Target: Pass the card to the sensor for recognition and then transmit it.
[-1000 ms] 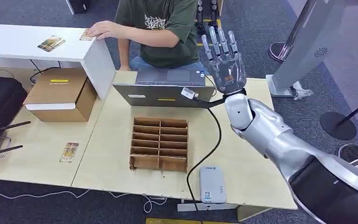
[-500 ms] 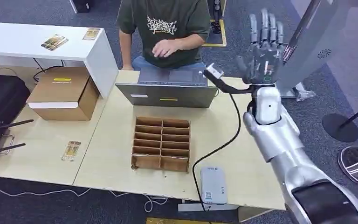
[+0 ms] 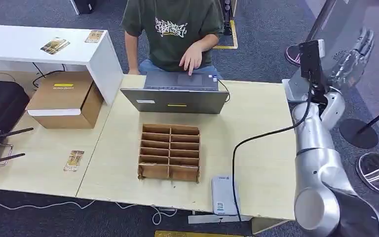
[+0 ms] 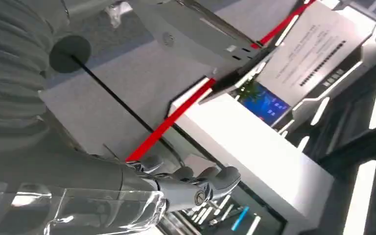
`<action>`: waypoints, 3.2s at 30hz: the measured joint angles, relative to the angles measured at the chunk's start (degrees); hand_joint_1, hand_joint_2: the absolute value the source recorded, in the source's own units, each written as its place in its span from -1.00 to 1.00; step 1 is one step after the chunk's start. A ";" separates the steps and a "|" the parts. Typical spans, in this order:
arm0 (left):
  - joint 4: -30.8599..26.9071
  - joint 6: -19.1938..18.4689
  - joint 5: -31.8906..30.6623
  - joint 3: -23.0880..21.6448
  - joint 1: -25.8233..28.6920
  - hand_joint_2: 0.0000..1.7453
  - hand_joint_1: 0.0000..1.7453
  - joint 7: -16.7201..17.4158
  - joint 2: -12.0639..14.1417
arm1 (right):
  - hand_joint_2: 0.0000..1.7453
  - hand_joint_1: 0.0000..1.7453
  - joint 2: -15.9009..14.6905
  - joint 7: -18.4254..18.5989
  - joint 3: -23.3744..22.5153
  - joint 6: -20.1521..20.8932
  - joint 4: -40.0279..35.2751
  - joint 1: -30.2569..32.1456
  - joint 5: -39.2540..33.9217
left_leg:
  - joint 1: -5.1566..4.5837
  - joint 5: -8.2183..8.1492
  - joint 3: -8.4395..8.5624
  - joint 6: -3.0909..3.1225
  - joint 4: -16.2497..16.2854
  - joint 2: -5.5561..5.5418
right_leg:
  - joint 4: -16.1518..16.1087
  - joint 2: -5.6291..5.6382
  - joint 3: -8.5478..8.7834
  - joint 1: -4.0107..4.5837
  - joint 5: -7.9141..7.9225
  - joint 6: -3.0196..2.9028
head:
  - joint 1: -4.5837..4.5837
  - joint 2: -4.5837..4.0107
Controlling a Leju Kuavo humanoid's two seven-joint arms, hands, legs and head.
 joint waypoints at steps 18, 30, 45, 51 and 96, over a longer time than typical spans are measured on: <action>0.00 -0.50 1.40 0.53 -0.09 -1.00 -1.00 -1.27 -0.59 | 1.00 -1.00 3.11 -5.88 0.60 -0.04 -12.84 15.71 13.55 | 0.01 -0.02 -0.05 0.00 -0.03 -0.05 | 0.00 -0.09 -0.01 0.03 -0.04 -0.03 | 0.02 0.00; 0.00 -0.04 4.52 2.60 -0.07 -1.00 -1.00 -2.43 -0.83 | 1.00 -1.00 3.78 2.46 14.84 -0.04 -32.36 37.08 10.50 | 0.02 -0.09 -0.05 -0.03 -0.04 -0.04 | -0.02 -0.07 -0.03 0.02 -0.11 0.00 | 0.02 0.00; 0.00 0.33 6.47 4.31 -0.07 -1.00 -1.00 -2.89 -1.40 | 1.00 -1.00 3.78 11.52 23.17 -0.04 -47.24 53.71 23.23 | 0.02 -0.18 -0.03 -0.02 -0.05 -0.01 | -0.02 -0.04 -0.03 0.02 -0.17 0.02 | 0.00 0.00; 0.00 0.57 7.34 5.46 -0.09 -1.00 -1.00 -2.93 -1.83 | 1.00 -1.00 3.78 13.90 26.19 -0.04 -49.96 56.78 25.48 | 0.02 -0.18 -0.03 -0.01 -0.05 -0.02 | -0.03 -0.05 -0.03 0.02 -0.19 0.02 | 0.00 0.00; 0.00 0.13 9.42 6.82 -0.13 -1.00 -1.00 -4.02 -3.45 | 1.00 -1.00 1.60 29.44 50.86 19.34 -63.22 65.37 28.41 | 0.02 -0.36 0.03 -0.05 -0.07 0.00 | -0.03 -0.02 0.04 0.01 -0.35 -0.03 | 0.04 0.00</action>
